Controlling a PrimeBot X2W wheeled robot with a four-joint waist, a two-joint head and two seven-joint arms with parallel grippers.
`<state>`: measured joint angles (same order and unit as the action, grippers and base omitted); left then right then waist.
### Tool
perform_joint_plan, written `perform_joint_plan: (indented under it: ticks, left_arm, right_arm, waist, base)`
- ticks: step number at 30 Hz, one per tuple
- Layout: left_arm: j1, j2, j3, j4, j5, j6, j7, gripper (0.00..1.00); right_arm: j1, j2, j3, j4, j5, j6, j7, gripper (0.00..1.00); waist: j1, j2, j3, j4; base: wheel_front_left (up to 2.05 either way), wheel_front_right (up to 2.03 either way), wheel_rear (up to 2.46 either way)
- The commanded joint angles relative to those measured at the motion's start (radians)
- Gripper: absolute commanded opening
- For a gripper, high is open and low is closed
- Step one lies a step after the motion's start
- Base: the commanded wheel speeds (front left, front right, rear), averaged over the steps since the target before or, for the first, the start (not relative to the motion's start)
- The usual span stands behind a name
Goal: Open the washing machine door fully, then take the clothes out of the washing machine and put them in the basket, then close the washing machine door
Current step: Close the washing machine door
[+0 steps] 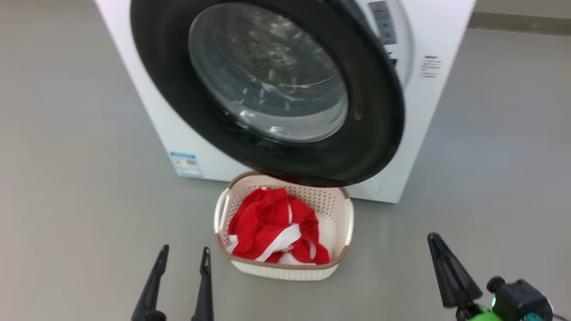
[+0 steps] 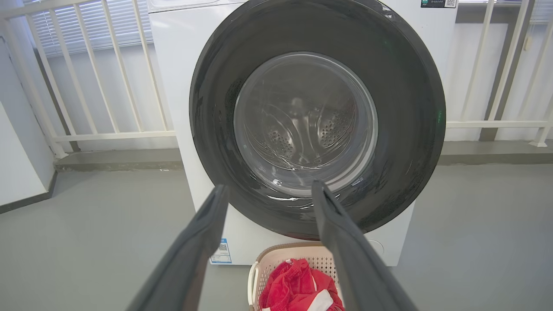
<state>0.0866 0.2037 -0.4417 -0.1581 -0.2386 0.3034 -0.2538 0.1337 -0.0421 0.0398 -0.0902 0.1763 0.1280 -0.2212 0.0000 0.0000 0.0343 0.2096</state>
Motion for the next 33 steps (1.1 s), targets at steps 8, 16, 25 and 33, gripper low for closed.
perform_joint_plan:
  ticks: [8, 16, 25, 33]
  left_arm:
    - [-0.081, -0.024, 0.012, -0.047, 0.015, -0.019, -0.008, 1.0]
    - [-0.116, -0.051, 0.01, -0.052, 0.022, -0.033, -0.008, 1.0]
    - [-0.144, -0.073, 0.016, -0.06, 0.037, -0.051, -0.008, 1.0]
    - [-0.153, -0.087, 0.02, -0.068, 0.046, -0.063, -0.008, 1.0]
  right_arm:
    - [-0.192, -0.013, 0.012, 0.02, -0.059, 0.003, 0.022, 0.0]
    - [-0.38, -0.058, 0.025, 0.122, -0.055, 0.003, 0.021, 0.0]
    - [-0.568, -0.101, 0.032, 0.277, -0.037, 0.003, -0.011, 0.0]
    - [-0.678, -0.139, 0.007, 0.372, -0.044, 0.003, -0.03, 0.0]
  waist:
    - [0.0, 0.0, 0.106, 0.099]
    - [0.0, 0.0, 0.188, 0.131]
    - [0.0, 0.0, 0.251, 0.155]
    - [0.0, 0.0, 0.283, 0.163]
  base:
    - [0.0, 0.0, 0.0]
    - [0.0, 0.0, 0.0]
    - [0.0, 0.0, 0.0]
    - [0.0, 0.0, 0.0]
